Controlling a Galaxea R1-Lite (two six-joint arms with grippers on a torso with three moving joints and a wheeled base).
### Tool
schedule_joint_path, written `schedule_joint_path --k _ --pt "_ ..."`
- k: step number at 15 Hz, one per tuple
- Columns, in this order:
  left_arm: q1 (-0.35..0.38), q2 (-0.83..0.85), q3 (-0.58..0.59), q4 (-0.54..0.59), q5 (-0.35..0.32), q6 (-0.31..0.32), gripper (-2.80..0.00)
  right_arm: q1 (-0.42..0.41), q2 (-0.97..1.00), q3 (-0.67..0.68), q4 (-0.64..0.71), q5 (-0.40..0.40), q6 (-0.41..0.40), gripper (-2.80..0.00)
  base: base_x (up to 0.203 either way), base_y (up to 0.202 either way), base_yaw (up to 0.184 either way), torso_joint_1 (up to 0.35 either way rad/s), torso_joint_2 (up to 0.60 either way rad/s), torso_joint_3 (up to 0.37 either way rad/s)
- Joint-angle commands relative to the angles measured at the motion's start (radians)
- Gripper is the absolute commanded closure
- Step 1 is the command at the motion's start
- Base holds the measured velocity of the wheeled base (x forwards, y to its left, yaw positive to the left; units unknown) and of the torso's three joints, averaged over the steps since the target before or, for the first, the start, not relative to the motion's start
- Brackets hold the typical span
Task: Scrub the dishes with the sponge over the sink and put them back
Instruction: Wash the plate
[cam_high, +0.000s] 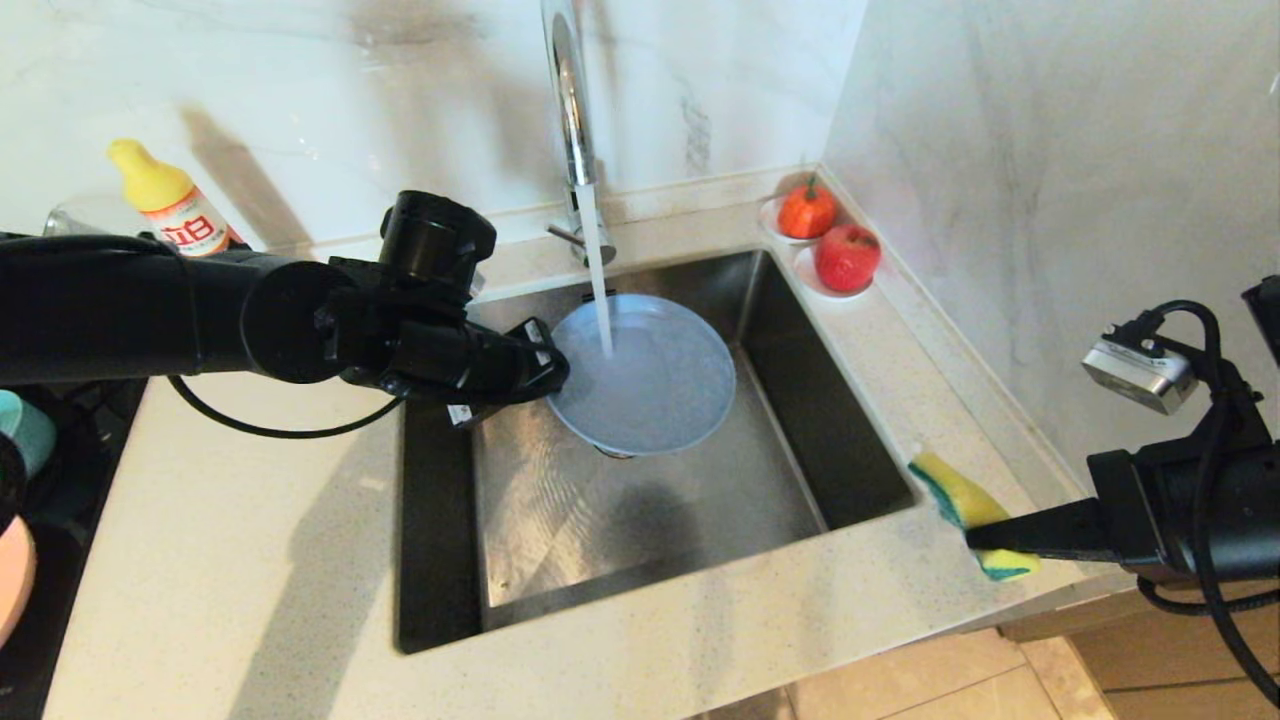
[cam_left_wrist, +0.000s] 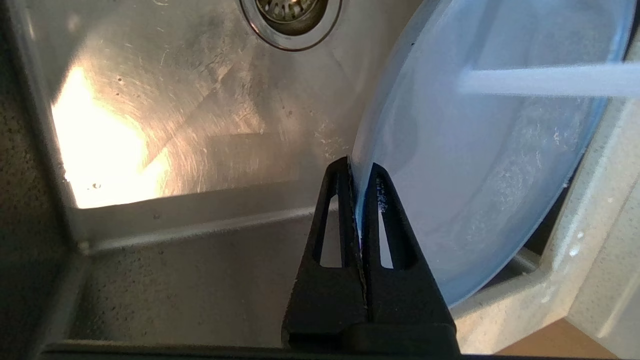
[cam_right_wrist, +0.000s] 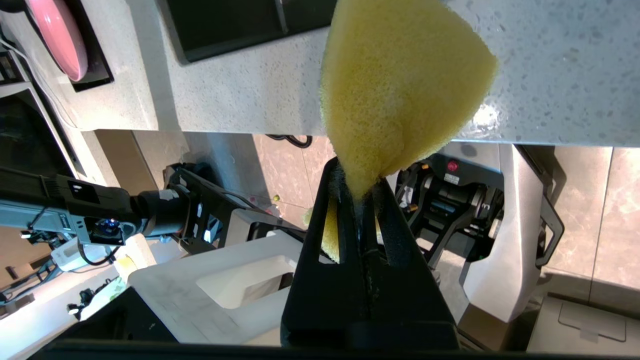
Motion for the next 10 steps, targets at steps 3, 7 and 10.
schedule_joint_path --k 3,7,10 --pt "0.025 -0.113 0.114 -0.003 0.091 0.066 0.00 0.001 -0.005 0.012 0.002 0.004 0.003 0.00 0.000 0.000 0.000 0.000 0.00 0.000" --pt "0.047 -0.203 0.204 -0.015 0.270 0.175 0.00 0.001 -0.022 0.031 0.002 0.003 0.003 0.00 0.000 0.000 0.000 0.000 0.00 0.000" --pt "0.099 -0.282 0.270 -0.101 0.336 0.273 0.00 0.001 -0.038 0.048 0.002 0.003 0.003 0.00 0.000 0.000 0.000 0.000 0.00 0.000"
